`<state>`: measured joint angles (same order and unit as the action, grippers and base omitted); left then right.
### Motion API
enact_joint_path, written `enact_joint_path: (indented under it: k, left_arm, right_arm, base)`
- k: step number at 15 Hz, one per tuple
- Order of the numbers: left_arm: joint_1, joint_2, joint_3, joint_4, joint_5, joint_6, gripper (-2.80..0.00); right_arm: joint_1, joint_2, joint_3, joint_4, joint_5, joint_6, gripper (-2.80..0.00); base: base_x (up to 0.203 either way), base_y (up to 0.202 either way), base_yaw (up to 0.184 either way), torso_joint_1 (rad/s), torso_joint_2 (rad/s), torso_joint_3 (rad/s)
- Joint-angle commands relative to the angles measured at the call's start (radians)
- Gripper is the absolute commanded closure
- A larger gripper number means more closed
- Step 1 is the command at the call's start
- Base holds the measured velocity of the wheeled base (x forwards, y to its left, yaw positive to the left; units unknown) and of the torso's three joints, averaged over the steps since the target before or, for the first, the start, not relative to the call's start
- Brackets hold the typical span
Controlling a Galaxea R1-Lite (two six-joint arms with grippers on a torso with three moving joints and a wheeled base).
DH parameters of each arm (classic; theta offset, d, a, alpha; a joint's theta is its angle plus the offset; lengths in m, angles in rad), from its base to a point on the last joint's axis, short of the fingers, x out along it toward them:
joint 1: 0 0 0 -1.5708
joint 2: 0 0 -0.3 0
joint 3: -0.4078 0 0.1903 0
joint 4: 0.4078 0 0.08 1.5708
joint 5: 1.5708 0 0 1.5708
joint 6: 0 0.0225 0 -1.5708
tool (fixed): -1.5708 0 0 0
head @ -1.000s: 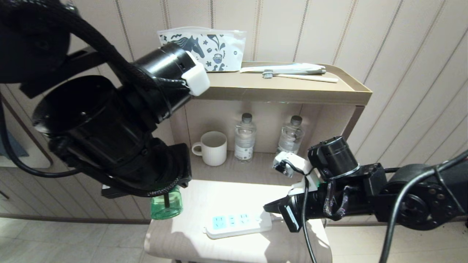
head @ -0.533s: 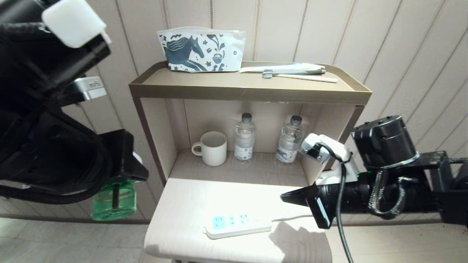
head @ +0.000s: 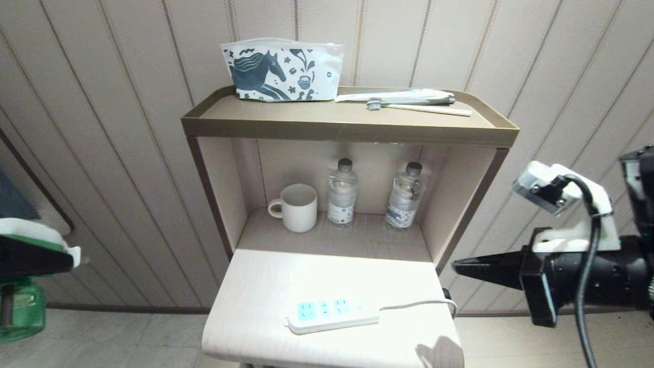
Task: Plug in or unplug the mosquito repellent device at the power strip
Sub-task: Place the mosquito repellent liquid on the table
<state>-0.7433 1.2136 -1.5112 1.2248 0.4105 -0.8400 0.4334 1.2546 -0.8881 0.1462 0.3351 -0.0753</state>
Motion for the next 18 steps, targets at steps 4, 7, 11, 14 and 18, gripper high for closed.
enact_joint_path:
  k: [4, 7, 11, 14, 18]
  left_arm:
    - [0.015, -0.183, 0.172, -0.035, 0.109, -0.009, 0.0]
    - [0.018, -0.227, 0.225, -0.082, 0.115, -0.016, 0.0]
    - [0.018, -0.247, 0.246, -0.116, 0.116, -0.008, 0.0]
    - [0.018, -0.251, 0.246, -0.116, 0.114, -0.004, 0.0]
    - [0.018, -0.258, 0.253, -0.116, 0.114, -0.002, 0.0]
  right_arm:
    - [-0.105, -0.272, 0.022, 0.122, -0.211, 0.002, 0.0]
    - [-0.118, -0.453, 0.147, 0.13, -0.459, 0.021, 0.0]
    - [-0.229, -0.747, 0.387, 0.133, -0.724, 0.039, 0.0]
    - [-0.458, -0.944, 0.493, 0.132, -0.772, 0.041, 0.0]
    - [-0.508, -0.986, 0.677, 0.04, -0.815, 0.098, 0.0]
  base:
    - [0.0, 0.0, 0.0, 0.0, 0.0, 0.0]
    - [0.0, 0.0, 0.0, 0.0, 0.0, 0.0]
    - [0.0, 0.0, 0.0, 0.0, 0.0, 0.0]
    - [0.0, 0.0, 0.0, 0.0, 0.0, 0.0]
    - [0.0, 0.0, 0.0, 0.0, 0.0, 0.0]
